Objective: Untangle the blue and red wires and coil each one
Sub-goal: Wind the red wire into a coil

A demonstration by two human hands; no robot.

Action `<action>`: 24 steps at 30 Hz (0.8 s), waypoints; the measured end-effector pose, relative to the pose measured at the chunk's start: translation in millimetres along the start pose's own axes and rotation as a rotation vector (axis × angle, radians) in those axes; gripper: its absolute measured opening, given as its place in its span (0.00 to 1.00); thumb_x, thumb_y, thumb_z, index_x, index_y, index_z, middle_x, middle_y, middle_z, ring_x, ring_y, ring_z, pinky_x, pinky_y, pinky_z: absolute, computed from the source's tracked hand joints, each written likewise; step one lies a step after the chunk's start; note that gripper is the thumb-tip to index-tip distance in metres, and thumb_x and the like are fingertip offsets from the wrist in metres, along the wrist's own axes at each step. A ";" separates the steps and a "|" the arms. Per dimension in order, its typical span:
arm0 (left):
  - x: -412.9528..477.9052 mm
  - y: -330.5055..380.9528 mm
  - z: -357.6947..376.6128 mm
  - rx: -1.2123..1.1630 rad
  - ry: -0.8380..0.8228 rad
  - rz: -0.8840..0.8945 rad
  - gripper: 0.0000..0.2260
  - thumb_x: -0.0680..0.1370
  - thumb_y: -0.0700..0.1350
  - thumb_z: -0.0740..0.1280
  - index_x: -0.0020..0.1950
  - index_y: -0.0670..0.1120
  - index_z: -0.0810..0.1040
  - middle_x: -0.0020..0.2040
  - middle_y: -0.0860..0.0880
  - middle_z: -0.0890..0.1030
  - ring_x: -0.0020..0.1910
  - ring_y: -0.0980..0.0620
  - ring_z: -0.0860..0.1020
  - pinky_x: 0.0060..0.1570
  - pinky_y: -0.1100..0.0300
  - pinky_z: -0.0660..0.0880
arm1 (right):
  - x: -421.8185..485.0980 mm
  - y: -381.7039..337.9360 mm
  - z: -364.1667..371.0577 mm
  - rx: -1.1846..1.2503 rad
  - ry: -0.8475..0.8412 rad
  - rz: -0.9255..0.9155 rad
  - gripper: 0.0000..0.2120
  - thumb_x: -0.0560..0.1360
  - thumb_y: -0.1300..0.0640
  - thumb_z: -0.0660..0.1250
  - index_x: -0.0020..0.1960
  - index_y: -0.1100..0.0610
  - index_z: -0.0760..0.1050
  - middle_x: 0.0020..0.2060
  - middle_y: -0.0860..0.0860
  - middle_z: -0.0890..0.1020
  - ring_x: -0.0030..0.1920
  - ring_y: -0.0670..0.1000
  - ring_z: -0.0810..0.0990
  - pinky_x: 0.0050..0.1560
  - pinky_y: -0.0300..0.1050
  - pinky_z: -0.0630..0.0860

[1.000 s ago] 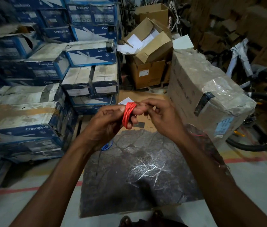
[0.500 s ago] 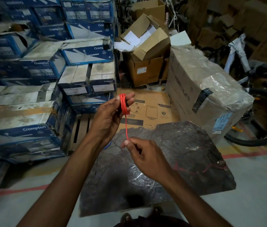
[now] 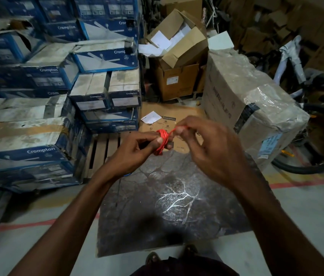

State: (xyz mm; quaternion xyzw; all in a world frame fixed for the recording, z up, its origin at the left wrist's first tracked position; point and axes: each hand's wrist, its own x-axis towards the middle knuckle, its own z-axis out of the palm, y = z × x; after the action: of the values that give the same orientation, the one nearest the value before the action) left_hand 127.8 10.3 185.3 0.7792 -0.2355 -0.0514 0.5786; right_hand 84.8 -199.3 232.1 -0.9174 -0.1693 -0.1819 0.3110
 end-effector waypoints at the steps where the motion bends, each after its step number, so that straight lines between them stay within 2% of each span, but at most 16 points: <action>1: -1.7 2.8 -2.5 -0.029 -0.040 -0.002 0.12 0.82 0.39 0.62 0.59 0.37 0.82 0.53 0.47 0.86 0.52 0.49 0.84 0.46 0.61 0.78 | 8.8 5.4 -2.4 0.013 0.026 -0.004 0.09 0.84 0.46 0.62 0.54 0.45 0.81 0.47 0.41 0.84 0.44 0.43 0.80 0.44 0.52 0.79; 4: -5.7 9.7 -9.5 -0.123 -0.132 -0.014 0.14 0.82 0.40 0.60 0.62 0.35 0.80 0.55 0.44 0.86 0.53 0.44 0.83 0.48 0.54 0.78 | 31.2 20.4 -4.1 0.091 0.066 0.010 0.09 0.81 0.45 0.67 0.54 0.46 0.84 0.47 0.43 0.84 0.48 0.43 0.81 0.47 0.50 0.77; 7: -8.6 17.5 -14.2 -0.304 -0.185 -0.020 0.15 0.83 0.40 0.59 0.63 0.34 0.78 0.59 0.42 0.84 0.52 0.48 0.83 0.49 0.58 0.77 | 41.9 32.5 10.5 0.166 0.081 0.027 0.09 0.81 0.46 0.69 0.55 0.47 0.85 0.45 0.43 0.82 0.46 0.41 0.79 0.43 0.44 0.73; 9: -9.3 19.0 -16.5 -0.463 -0.184 -0.002 0.16 0.81 0.44 0.63 0.61 0.33 0.80 0.60 0.39 0.82 0.49 0.50 0.82 0.47 0.60 0.77 | 40.8 36.7 29.6 0.221 0.100 0.059 0.10 0.81 0.46 0.67 0.56 0.47 0.86 0.45 0.44 0.83 0.47 0.42 0.80 0.45 0.46 0.75; 11: -9.6 19.5 -18.6 -0.589 -0.152 0.016 0.19 0.78 0.50 0.69 0.59 0.35 0.81 0.59 0.33 0.80 0.47 0.49 0.81 0.46 0.62 0.77 | 33.8 38.5 50.0 0.294 0.107 0.097 0.12 0.82 0.46 0.65 0.57 0.48 0.85 0.48 0.44 0.85 0.50 0.44 0.82 0.48 0.52 0.79; 13: -9.5 20.1 -19.8 -0.669 -0.120 0.025 0.20 0.77 0.51 0.70 0.59 0.36 0.82 0.57 0.32 0.78 0.45 0.49 0.79 0.45 0.62 0.77 | 22.5 36.8 68.0 0.343 0.083 0.148 0.15 0.82 0.43 0.62 0.58 0.48 0.84 0.48 0.42 0.85 0.48 0.44 0.83 0.43 0.51 0.79; 16: -7.1 23.9 -16.6 -0.744 -0.040 0.024 0.15 0.80 0.43 0.62 0.58 0.36 0.82 0.58 0.41 0.83 0.46 0.52 0.81 0.45 0.65 0.78 | 4.6 28.0 85.9 0.341 0.035 0.213 0.17 0.81 0.38 0.61 0.59 0.44 0.83 0.39 0.39 0.82 0.37 0.40 0.79 0.35 0.42 0.72; 18: -4.3 26.5 -12.9 -0.768 0.018 0.014 0.16 0.82 0.40 0.56 0.59 0.35 0.80 0.59 0.43 0.83 0.47 0.54 0.81 0.45 0.66 0.78 | -5.4 23.2 92.9 0.343 0.007 0.225 0.16 0.82 0.38 0.61 0.60 0.44 0.82 0.35 0.39 0.81 0.34 0.41 0.78 0.33 0.44 0.72; 20: -1.0 27.8 -11.1 -0.780 0.058 0.012 0.16 0.83 0.39 0.53 0.63 0.32 0.76 0.59 0.43 0.83 0.49 0.55 0.82 0.46 0.66 0.78 | -14.7 21.4 96.5 0.318 0.001 0.246 0.16 0.83 0.38 0.61 0.59 0.44 0.83 0.33 0.40 0.80 0.35 0.43 0.80 0.34 0.50 0.77; 24: 7.5 28.5 -7.4 -0.875 0.189 0.007 0.16 0.85 0.40 0.54 0.66 0.32 0.73 0.65 0.40 0.80 0.54 0.53 0.82 0.50 0.65 0.79 | -35.5 6.5 93.9 0.254 -0.046 0.252 0.16 0.85 0.39 0.58 0.61 0.45 0.81 0.31 0.40 0.78 0.34 0.43 0.81 0.37 0.51 0.80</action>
State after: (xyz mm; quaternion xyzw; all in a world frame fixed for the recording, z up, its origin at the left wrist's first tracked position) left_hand 128.2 7.3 215.6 0.4618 -0.1402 -0.0730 0.8728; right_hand 77.9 -151.8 143.7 -0.8886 -0.0816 -0.0977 0.4406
